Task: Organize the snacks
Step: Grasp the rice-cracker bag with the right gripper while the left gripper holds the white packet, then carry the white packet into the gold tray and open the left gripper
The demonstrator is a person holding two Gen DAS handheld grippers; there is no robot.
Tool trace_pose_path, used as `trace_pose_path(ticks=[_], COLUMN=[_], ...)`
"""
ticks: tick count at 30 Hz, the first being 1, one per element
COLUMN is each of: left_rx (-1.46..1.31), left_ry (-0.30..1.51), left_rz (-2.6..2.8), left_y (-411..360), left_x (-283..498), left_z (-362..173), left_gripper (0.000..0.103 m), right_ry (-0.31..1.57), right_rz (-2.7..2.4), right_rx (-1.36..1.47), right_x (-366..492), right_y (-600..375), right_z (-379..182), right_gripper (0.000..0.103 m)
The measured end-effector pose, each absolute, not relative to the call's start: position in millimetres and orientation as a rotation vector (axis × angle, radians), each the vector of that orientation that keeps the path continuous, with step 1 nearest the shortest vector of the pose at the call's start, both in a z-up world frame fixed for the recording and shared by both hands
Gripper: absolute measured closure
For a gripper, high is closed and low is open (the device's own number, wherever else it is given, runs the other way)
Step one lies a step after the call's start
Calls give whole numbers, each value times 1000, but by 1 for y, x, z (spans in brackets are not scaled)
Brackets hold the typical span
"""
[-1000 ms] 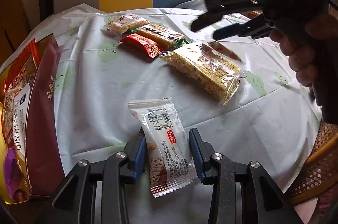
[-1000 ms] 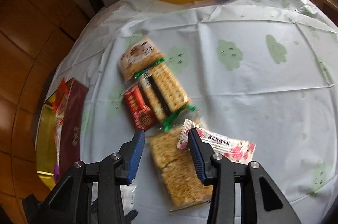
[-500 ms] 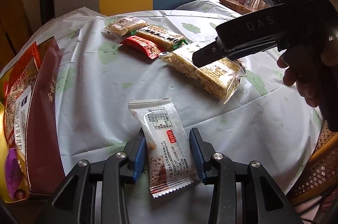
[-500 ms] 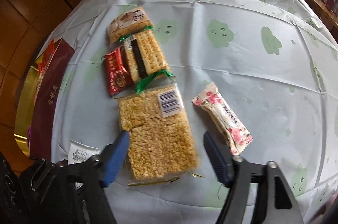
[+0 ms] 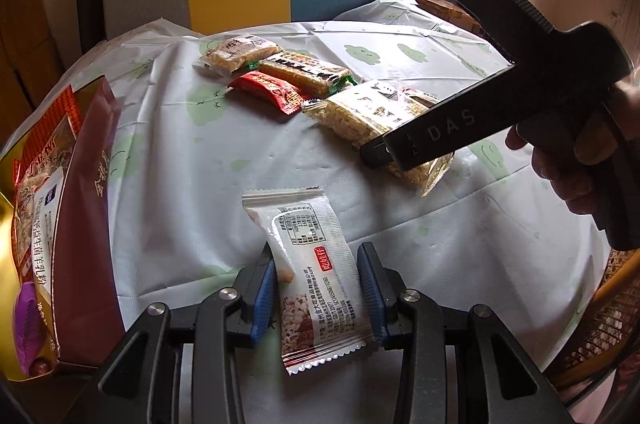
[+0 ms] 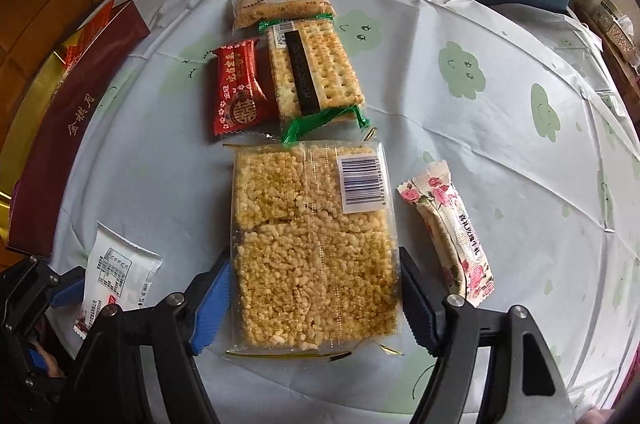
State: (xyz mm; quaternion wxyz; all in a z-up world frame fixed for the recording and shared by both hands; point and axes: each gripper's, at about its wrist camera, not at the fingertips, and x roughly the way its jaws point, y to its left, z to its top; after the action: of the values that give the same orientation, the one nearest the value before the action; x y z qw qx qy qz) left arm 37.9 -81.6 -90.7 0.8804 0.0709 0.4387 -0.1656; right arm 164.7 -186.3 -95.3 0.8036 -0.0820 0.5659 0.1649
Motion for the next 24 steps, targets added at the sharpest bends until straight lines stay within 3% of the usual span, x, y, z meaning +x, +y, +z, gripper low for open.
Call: trace_pose_path(ticks=[13,24], left_rx=[170,141], left_ry=[931,848], left_rz=[-300,-305], left_y=[-80,-71], left_x=[32,21], left_z=[-85,-46], left_gripper=[67,67], right_ry=[1190,1169], right_rz=[364,356], right_rx=[-171,-215], right_x=[157,150], right_y=[-196,-188], right_z=[-104,-99], right_gripper=[25,25])
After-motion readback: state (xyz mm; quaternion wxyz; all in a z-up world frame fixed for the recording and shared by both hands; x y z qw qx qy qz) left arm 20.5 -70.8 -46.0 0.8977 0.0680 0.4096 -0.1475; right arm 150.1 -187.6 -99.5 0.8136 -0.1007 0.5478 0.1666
